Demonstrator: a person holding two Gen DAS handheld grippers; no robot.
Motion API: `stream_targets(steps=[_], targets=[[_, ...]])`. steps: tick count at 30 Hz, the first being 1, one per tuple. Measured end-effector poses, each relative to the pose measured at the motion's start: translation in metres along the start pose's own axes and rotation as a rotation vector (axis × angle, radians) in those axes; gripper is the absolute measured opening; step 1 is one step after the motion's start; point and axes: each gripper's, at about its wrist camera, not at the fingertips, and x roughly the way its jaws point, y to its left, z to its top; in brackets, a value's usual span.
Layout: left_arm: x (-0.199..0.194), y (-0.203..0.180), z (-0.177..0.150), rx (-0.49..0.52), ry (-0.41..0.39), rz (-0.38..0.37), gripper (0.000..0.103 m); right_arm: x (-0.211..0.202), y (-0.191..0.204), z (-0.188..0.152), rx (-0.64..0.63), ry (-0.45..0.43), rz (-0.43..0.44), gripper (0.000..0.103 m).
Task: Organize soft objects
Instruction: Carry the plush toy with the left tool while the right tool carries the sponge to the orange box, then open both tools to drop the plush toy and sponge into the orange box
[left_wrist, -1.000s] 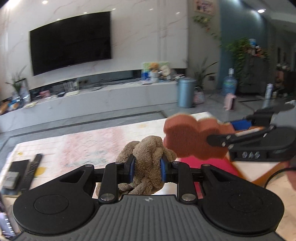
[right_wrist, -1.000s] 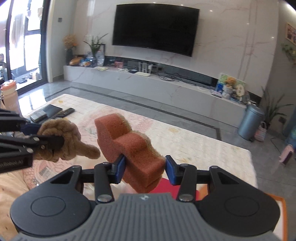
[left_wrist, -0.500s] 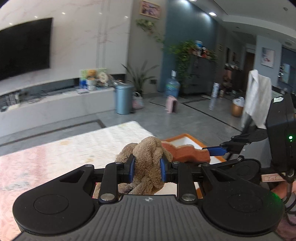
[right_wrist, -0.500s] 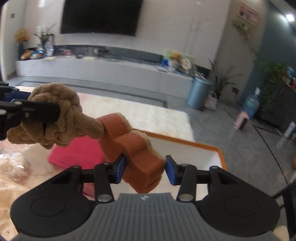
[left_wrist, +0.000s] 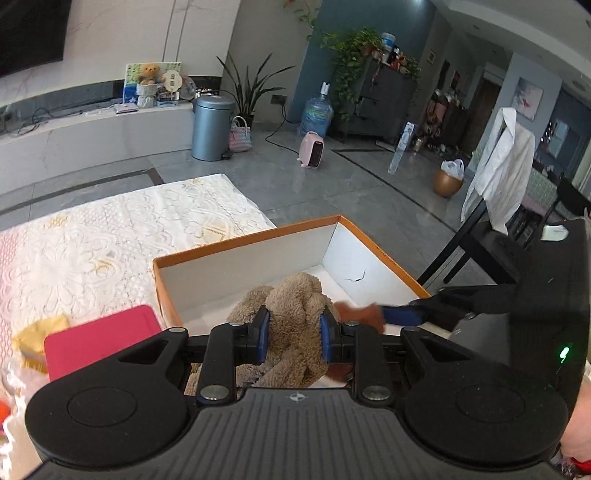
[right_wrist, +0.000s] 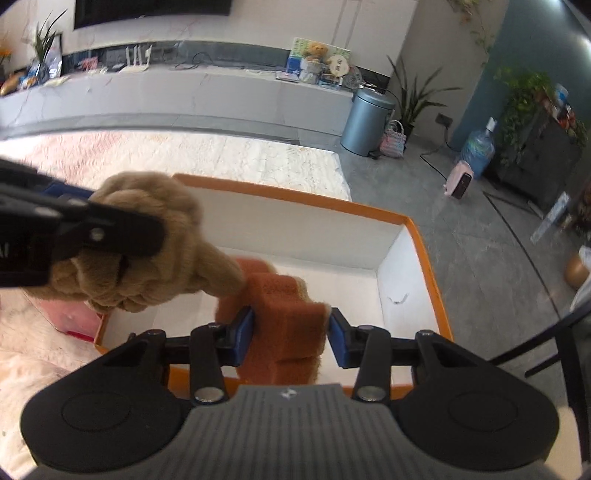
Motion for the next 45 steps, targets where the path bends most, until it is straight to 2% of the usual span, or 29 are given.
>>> stream_targets(steps=[7,13,19,25,28,31,35,39,42,45], targets=[[0.017,-0.003,-0.004,0.016,-0.003,-0.054,0.029,0.021,-0.009,0.004,0.042,0.037,0.04,0.037],[0.042,0.009,-0.001,-0.035,0.057,-0.083,0.029,0.038,-0.019,0.002,0.091,0.077,0.071,0.035],[0.051,0.004,-0.001,0.011,0.1,-0.078,0.029,0.052,-0.019,0.001,0.107,0.093,0.093,0.034],[0.051,0.004,0.008,0.008,0.045,-0.114,0.029,0.055,-0.03,0.008,0.125,0.056,0.034,0.033],[0.061,-0.006,0.009,0.117,0.042,-0.07,0.029,0.058,-0.042,0.011,0.151,0.044,0.023,0.033],[0.078,-0.008,0.006,0.187,0.084,-0.044,0.029,0.064,-0.049,0.011,0.165,0.045,0.015,0.033],[0.086,-0.004,-0.005,0.209,0.148,-0.034,0.029,0.069,-0.047,0.009,0.154,0.051,0.033,0.033],[0.086,0.004,-0.013,0.183,0.23,-0.054,0.03,0.068,-0.04,0.008,0.113,0.084,0.06,0.034],[0.086,0.008,-0.015,0.166,0.286,-0.072,0.035,0.072,-0.044,0.004,0.157,0.153,0.127,0.034],[0.082,0.008,-0.015,0.163,0.301,-0.075,0.038,0.071,-0.046,0.001,0.189,0.175,0.15,0.036]])
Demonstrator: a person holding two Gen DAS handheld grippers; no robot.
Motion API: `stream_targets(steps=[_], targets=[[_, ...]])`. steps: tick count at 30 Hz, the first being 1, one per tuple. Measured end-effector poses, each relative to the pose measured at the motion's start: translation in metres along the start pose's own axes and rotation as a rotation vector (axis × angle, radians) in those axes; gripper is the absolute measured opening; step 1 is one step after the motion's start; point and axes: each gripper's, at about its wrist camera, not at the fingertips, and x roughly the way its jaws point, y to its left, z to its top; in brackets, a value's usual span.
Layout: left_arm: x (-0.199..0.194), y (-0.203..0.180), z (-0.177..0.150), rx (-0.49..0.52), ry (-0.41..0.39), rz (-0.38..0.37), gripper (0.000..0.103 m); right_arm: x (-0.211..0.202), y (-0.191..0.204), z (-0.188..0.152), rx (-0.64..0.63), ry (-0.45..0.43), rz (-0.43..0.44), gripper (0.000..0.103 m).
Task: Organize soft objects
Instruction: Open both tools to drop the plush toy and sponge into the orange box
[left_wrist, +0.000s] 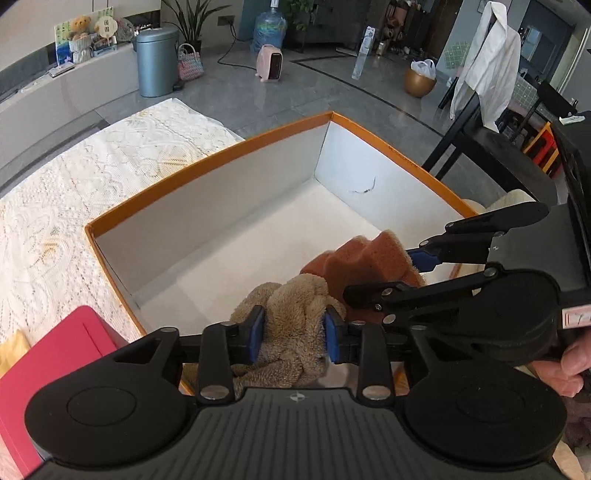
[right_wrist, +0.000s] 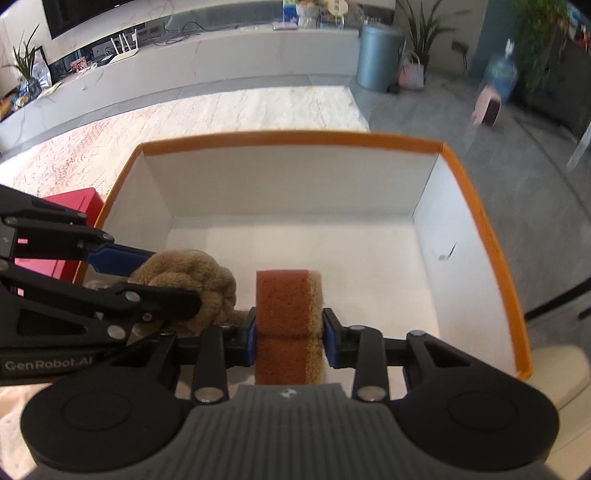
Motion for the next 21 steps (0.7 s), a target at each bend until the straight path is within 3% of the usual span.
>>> stream_targets(steps=[2,4,6,9,11,12,13,17,21], targets=[[-0.004,0.001,-0.001,-0.007,0.0,-0.003,0.04,-0.002,-0.003,-0.001,0.035,0.016,0.02,0.04],[-0.01,0.002,-0.001,-0.015,-0.012,-0.005,0.052,-0.004,-0.007,-0.001,0.08,0.03,0.048,0.046],[-0.016,0.003,-0.003,-0.025,-0.023,-0.012,0.057,-0.009,-0.011,-0.001,0.114,0.025,0.074,0.058],[-0.026,0.002,-0.006,-0.028,-0.039,-0.005,0.057,-0.018,-0.01,-0.002,0.124,0.018,0.101,0.058],[-0.03,0.001,-0.008,-0.029,-0.039,-0.002,0.049,-0.023,-0.008,-0.001,0.122,0.011,0.11,0.058],[-0.03,0.0,-0.009,-0.03,-0.031,0.004,0.034,-0.025,-0.006,-0.001,0.117,0.006,0.113,0.058],[-0.03,-0.001,-0.009,-0.034,-0.019,0.018,0.028,-0.027,-0.005,-0.001,0.111,0.004,0.116,0.057],[-0.029,-0.006,-0.013,-0.028,-0.003,0.053,0.022,-0.032,0.003,-0.001,0.088,0.01,0.133,0.03],[-0.035,-0.006,-0.016,-0.032,-0.032,0.121,0.023,-0.026,0.024,-0.004,-0.024,0.02,0.085,0.009]])
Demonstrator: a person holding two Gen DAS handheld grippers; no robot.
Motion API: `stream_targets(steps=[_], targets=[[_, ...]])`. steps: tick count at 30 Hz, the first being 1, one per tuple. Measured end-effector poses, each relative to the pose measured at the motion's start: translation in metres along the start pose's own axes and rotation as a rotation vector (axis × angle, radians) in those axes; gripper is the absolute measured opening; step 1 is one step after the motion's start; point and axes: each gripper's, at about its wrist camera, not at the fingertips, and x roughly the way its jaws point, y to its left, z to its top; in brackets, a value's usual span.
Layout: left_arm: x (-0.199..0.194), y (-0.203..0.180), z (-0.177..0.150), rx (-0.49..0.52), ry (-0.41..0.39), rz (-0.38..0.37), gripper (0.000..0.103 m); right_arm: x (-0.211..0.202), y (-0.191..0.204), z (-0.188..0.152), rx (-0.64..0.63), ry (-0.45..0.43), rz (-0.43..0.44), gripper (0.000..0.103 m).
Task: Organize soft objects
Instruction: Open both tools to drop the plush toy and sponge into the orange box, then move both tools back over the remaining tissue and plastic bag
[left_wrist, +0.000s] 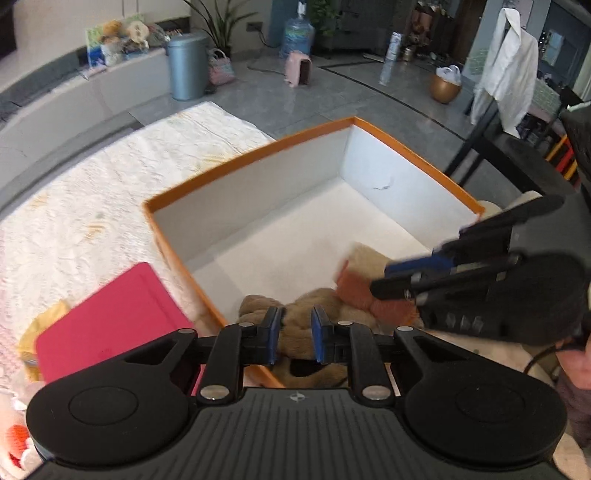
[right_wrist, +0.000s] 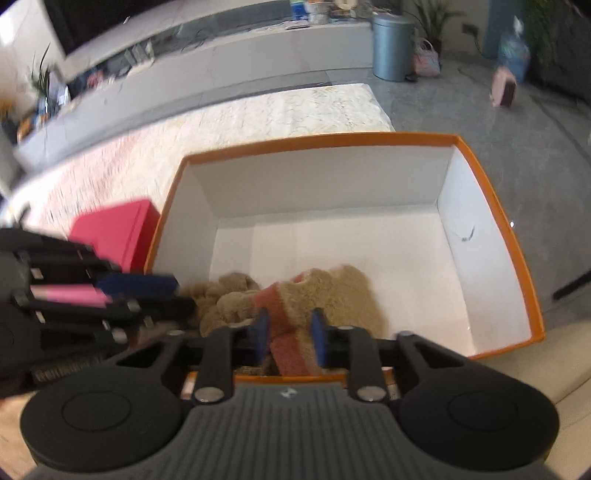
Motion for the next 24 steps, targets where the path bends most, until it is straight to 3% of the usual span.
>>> stream_targets(steps=[2,5,9,17,19,21,24], targets=[[-0.005,0.003,-0.003,-0.01,-0.016,0.024,0.023,0.01,0.012,-0.003,-0.047,0.039,0.022,0.0],[-0.01,0.008,-0.004,-0.028,-0.026,0.032,0.022,0.026,0.025,-0.004,-0.09,0.064,-0.003,0.0],[-0.018,0.011,-0.009,-0.029,-0.036,0.032,0.023,0.041,0.019,0.0,-0.012,0.11,0.006,0.0],[-0.036,0.009,-0.019,-0.043,-0.08,0.071,0.023,0.021,0.031,0.002,-0.046,0.054,-0.041,0.006],[-0.046,0.008,-0.023,-0.055,-0.106,0.079,0.023,0.01,0.035,0.002,-0.05,0.016,-0.048,0.014],[-0.059,0.006,-0.03,-0.064,-0.14,0.102,0.023,-0.004,0.042,0.0,-0.052,-0.037,-0.058,0.041],[-0.079,0.004,-0.044,-0.091,-0.192,0.133,0.023,-0.023,0.057,-0.007,-0.07,-0.125,-0.067,0.043]])
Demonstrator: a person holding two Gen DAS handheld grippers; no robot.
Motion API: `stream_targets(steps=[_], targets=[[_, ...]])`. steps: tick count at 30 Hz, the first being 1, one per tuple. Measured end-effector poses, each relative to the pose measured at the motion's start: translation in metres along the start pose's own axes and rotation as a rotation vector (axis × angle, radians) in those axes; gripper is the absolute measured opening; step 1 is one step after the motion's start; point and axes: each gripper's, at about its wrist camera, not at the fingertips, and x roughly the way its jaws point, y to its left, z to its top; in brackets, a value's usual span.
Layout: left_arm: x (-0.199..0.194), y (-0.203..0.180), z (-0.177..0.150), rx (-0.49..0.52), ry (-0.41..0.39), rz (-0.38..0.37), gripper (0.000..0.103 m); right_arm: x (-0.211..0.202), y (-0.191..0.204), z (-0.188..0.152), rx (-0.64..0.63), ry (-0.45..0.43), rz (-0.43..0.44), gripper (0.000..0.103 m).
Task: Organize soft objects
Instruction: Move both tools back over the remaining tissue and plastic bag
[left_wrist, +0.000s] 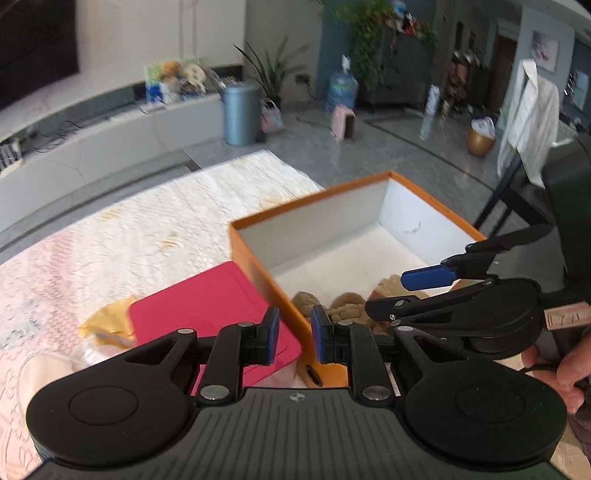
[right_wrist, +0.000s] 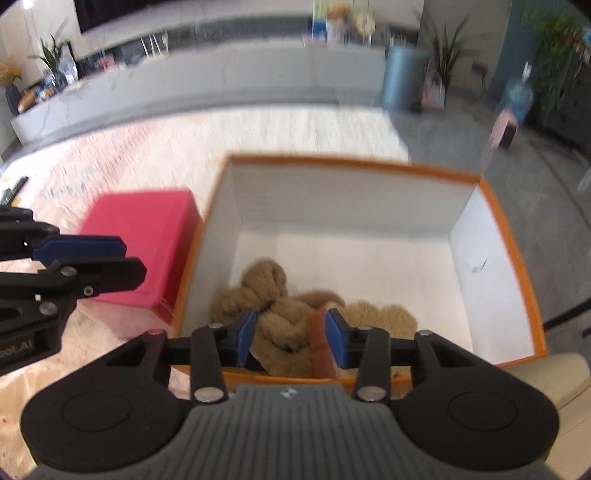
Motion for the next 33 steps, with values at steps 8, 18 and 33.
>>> stream_targets(steps=[8,18,33], targets=[[-0.06,0.022,-0.042,-0.131,-0.103,0.078,0.023,-0.039,0.056,-0.022,0.018,-0.162,0.079,0.054],[-0.101,0.068,-0.103,-0.184,-0.048,0.212,0.023,-0.043,0.139,-0.066,-0.005,-0.22,0.14,0.065],[-0.115,0.117,-0.159,0.072,0.057,0.372,0.064,-0.013,0.199,-0.072,-0.114,-0.121,0.177,0.072]])
